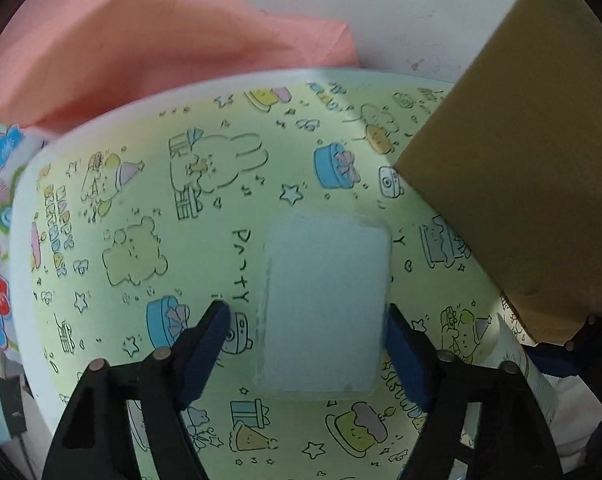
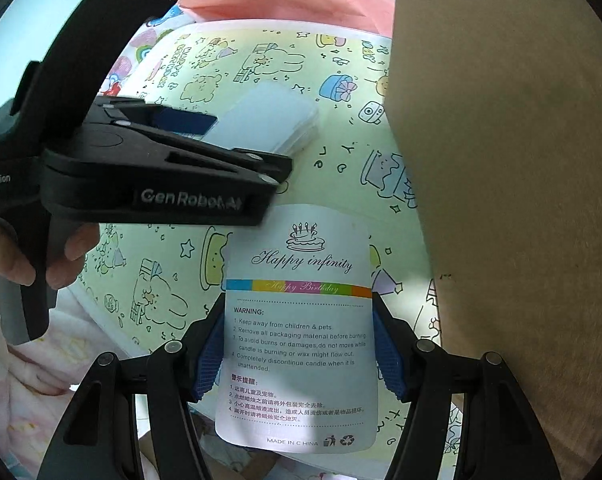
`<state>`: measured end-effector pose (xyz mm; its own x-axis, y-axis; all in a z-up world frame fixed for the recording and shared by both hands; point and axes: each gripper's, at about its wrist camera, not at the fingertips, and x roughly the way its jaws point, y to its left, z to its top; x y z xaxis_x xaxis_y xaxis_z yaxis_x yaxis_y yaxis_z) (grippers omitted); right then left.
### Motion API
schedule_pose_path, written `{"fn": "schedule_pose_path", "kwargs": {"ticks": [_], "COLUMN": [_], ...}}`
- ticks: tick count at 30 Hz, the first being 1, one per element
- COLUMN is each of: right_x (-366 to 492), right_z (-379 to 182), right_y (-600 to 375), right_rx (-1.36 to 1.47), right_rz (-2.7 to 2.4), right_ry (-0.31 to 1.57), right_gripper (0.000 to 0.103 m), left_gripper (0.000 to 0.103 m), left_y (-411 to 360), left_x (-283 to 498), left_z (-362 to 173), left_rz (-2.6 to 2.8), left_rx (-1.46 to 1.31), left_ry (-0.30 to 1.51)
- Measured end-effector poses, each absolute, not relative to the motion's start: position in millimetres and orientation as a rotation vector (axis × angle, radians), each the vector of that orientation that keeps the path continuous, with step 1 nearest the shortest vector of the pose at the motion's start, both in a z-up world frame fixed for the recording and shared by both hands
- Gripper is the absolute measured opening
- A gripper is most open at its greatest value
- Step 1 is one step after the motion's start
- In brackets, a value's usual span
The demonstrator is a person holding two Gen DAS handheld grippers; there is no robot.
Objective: Organize objects
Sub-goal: 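Grasp the translucent white plastic case with the left tool while the right tool holds the card, then carry the case with the left tool while the right tool carries the card to the box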
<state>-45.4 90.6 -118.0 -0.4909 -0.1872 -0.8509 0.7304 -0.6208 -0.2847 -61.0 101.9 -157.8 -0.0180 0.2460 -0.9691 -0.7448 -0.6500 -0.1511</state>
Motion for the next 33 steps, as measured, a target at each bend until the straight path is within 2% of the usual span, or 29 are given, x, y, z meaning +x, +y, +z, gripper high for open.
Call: {"fn": "schedule_pose_path", "kwargs": {"ticks": [1,10,21,26,33], "right_x": [-45.6,-44.8,-37.9,-39.2,-25.7], "right_z": [-118.2,-125.2,-128.8,-123.0,-108.2], "right_y": [91.3,94.5,92.8,87.5,91.1], "right_rx": [1.113,1.144,1.168,1.165,1.148], "right_rz": [-2.133,-2.144,-2.176,-2.183,-2.194], "right_ry": [0.866,0.857,0.865,0.886,0.908], "right_gripper": [0.067,0.068,0.067,0.067,0.067], "left_gripper": [0.06,0.06,0.06,0.06,0.06], "left_y": [102.5,110.7,76.5,71.0,57.0], "left_x": [-59.5,-26.5,-14.7,-2.9,1.2], "left_z": [-155.8,-146.9,-130.4,-115.3,-94.6], "left_rz": [1.76,1.772,1.772,1.778,1.789], "left_rx": [-1.53,-1.377,-1.403,-1.344,-1.317], "left_ry": [0.539,0.776,0.747,0.788,0.749]}}
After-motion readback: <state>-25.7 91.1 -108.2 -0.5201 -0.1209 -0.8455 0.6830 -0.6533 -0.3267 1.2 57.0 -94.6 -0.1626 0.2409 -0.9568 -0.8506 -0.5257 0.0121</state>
